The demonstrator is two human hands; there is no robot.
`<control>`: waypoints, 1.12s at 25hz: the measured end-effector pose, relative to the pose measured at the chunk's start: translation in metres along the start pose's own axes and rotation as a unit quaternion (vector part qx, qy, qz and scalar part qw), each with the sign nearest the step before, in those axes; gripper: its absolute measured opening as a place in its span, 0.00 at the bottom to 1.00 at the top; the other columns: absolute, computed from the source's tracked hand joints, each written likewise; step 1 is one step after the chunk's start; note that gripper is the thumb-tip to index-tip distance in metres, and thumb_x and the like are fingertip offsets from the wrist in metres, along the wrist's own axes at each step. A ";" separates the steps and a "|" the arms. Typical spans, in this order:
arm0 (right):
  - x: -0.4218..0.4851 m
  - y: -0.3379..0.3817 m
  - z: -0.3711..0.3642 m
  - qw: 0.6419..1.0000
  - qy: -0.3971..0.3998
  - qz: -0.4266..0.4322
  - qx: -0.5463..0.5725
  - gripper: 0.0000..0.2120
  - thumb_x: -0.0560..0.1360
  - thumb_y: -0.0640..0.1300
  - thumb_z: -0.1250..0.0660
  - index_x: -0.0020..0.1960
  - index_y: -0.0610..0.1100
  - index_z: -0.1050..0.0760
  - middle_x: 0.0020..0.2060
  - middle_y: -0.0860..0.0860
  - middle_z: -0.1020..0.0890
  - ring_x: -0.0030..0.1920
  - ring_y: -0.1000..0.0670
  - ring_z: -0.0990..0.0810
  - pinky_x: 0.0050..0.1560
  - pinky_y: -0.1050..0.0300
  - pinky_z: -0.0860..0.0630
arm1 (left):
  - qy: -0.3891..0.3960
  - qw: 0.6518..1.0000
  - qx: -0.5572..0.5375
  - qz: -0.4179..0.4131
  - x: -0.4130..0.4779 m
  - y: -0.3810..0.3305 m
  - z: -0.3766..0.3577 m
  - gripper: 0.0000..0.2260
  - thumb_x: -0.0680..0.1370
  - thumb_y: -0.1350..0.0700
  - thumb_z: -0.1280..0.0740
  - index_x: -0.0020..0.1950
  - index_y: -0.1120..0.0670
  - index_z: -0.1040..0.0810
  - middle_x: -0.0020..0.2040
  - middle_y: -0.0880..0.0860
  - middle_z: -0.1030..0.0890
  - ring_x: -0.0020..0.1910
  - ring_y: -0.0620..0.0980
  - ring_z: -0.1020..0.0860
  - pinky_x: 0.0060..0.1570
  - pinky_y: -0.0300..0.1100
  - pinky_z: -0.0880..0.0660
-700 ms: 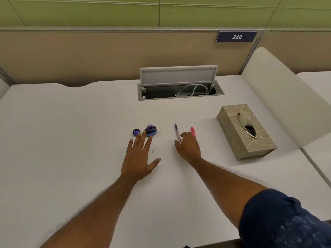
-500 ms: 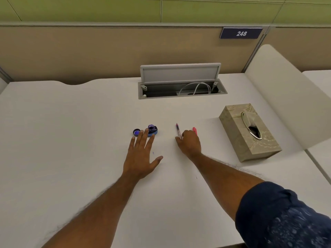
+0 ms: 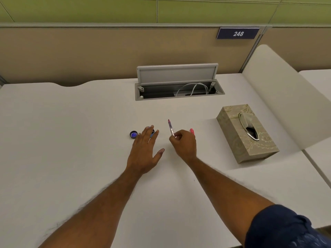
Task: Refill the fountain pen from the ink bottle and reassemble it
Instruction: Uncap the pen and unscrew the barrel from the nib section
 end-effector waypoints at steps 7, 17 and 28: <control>-0.022 0.007 -0.001 0.983 0.041 0.005 0.179 0.05 0.73 0.44 0.29 0.43 0.42 0.19 0.34 0.50 0.17 0.34 0.53 0.20 0.39 0.57 0.21 | 0.056 0.911 -0.384 0.138 0.017 -0.023 0.012 0.25 0.80 0.45 0.41 0.76 0.51 0.38 0.76 0.49 0.36 0.75 0.48 0.37 0.73 0.49 0.39; -0.032 0.020 -0.002 0.967 0.186 0.054 0.165 0.09 0.78 0.43 0.33 0.49 0.38 0.18 0.35 0.48 0.17 0.33 0.52 0.20 0.40 0.60 0.22 | 0.014 0.824 -0.531 0.199 0.024 -0.007 0.032 0.13 0.83 0.55 0.43 0.55 0.56 0.19 0.54 0.51 0.16 0.59 0.51 0.21 0.57 0.46 0.26; -0.032 0.037 -0.014 0.988 0.101 0.079 0.086 0.06 0.70 0.45 0.24 0.43 0.44 0.18 0.34 0.54 0.18 0.35 0.56 0.20 0.43 0.58 0.21 | -0.091 0.822 -0.509 0.239 0.026 -0.001 0.027 0.12 0.80 0.56 0.36 0.52 0.61 0.17 0.50 0.56 0.15 0.55 0.55 0.18 0.63 0.49 0.25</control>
Point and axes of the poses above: each hand's wrist, its own x-axis towards the middle knuckle, its own z-axis out of the back of the hand, y = z × x, the point moved 2 cm from there along x, towards the middle knuckle
